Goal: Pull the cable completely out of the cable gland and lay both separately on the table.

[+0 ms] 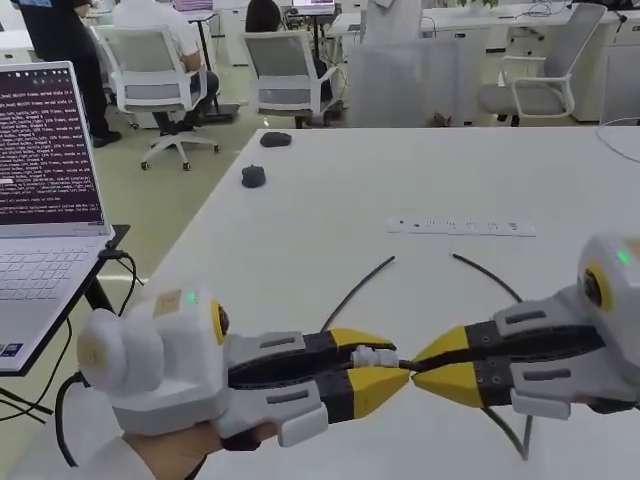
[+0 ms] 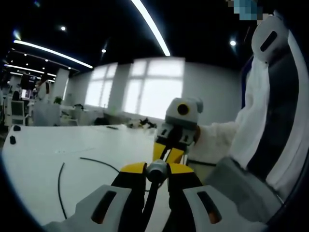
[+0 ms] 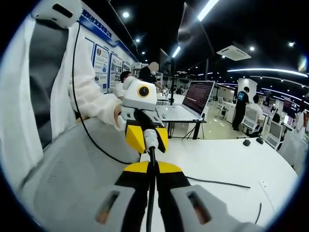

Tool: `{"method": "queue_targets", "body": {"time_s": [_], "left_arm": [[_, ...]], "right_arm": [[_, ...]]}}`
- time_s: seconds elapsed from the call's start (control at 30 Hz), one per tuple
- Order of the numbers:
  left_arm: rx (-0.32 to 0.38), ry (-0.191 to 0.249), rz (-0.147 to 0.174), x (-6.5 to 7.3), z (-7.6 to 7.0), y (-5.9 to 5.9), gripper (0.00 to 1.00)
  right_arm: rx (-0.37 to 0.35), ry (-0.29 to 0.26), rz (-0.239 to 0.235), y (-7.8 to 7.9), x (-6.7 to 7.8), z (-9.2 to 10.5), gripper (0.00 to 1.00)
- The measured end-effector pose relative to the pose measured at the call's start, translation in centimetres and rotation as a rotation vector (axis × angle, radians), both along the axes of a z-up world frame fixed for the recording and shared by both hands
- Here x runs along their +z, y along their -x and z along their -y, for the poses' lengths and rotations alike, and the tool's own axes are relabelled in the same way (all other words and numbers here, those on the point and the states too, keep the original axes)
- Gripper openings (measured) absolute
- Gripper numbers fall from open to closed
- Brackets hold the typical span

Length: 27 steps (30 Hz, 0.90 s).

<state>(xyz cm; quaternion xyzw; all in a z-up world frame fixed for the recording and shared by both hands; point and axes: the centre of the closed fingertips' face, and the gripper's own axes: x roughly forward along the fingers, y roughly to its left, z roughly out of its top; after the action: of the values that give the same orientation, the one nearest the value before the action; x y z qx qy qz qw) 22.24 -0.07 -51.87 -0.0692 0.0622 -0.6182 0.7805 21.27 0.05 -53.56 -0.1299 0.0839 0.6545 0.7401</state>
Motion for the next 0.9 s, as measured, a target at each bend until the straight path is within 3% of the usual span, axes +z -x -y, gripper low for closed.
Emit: {"method": "queue_targets", "body": {"time_s": [0.2,0.4,0.7,0.9], "left_arm": [[0.028,0.022,-0.003,0.4,-0.6,-0.7,0.17],[0.03,0.004,0.0,0.1,-0.5,-0.7,0.17],[0.033,0.001,-0.001,0.2,-0.3,-0.6,0.17],[0.041,0.012,-0.005,0.3,-0.4,-0.8,0.17]], "right_arm": [[-0.027,-0.008,-0.007,-0.6,-0.3,0.8,0.02],[-0.051,-0.002,-0.037,-0.7,-1.6,1.9,0.02],[-0.093,0.078,-0.046,-1.0,-4.0,4.1,0.02],[-0.144,0.164,-0.084,-1.3,-7.0,6.3,0.02]]}}
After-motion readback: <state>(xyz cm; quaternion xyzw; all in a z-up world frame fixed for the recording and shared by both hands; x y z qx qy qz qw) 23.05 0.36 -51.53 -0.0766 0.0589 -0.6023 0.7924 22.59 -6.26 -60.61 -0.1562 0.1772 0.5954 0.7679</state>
